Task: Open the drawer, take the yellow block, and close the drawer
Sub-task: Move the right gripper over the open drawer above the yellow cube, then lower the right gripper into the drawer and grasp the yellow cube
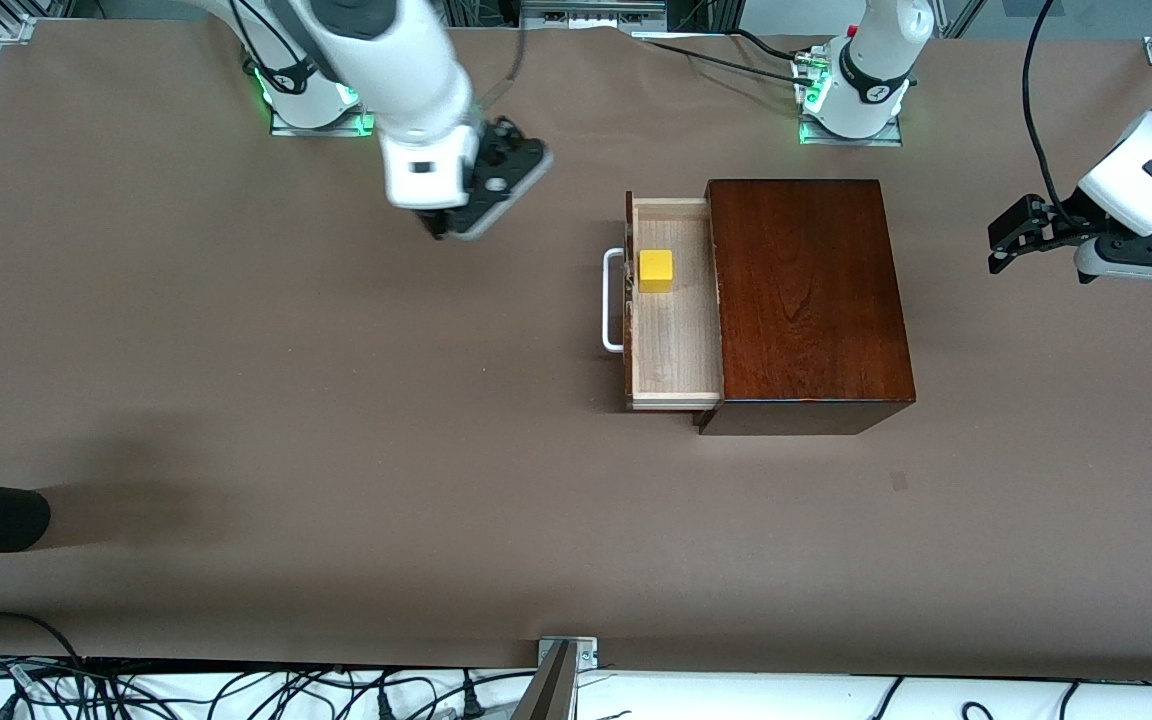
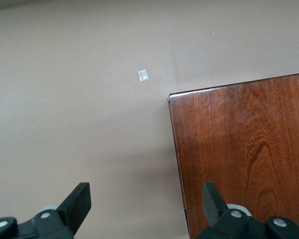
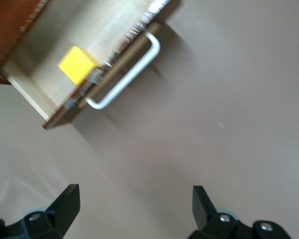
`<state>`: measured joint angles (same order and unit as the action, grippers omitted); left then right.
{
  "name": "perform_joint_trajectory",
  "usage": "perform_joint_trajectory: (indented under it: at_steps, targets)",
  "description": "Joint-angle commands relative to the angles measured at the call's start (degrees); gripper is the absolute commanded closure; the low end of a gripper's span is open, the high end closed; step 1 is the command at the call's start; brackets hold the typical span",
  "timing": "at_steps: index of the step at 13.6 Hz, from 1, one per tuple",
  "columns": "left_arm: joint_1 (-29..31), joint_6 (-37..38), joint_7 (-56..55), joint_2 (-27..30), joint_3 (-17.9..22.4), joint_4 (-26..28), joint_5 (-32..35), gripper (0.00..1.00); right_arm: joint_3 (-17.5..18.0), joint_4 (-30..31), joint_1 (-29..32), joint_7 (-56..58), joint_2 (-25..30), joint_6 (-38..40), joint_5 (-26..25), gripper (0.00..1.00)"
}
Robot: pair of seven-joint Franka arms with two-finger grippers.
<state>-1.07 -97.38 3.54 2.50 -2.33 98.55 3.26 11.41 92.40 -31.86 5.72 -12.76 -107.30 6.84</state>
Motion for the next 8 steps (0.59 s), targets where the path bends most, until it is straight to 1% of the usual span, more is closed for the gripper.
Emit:
perform_joint_trajectory:
  at_steps: [1, 3, 4, 5, 6, 8]
  targets:
    - [0.5, 0.9, 1.2, 0.3, -0.3, -0.1, -1.0, 0.0, -0.5, -4.5, -6.2, 1.2, -5.8, -5.6, -2.8, 0.0]
    - [0.5, 0.9, 1.2, 0.3, -0.3, -0.1, -1.0, 0.0, -0.5, -9.1, -9.3, 1.4, -11.6, -8.1, -4.9, 0.0]
    - [0.5, 0.9, 1.2, 0.3, -0.3, -0.1, -1.0, 0.0, -0.5, -12.5, -10.7, 1.7, -14.7, -8.1, -6.9, 0.0]
    - [0.5, 0.9, 1.2, 0.2, -0.3, -0.1, -1.0, 0.0, -0.5, -15.9, -12.5, 3.3, -17.5, -8.0, -10.8, 0.0]
    - [0.5, 0.9, 1.2, 0.3, -0.4, -0.1, -1.0, 0.0, -0.5, -18.7, -14.0, 4.1, -20.0, -8.2, -13.4, 0.0]
    - [0.5, 0.7, 1.2, 0.1, -0.4, -0.2, -1.0, 0.0, -0.5, -21.5, -15.3, 5.4, -23.3, -9.3, -14.2, 0.0]
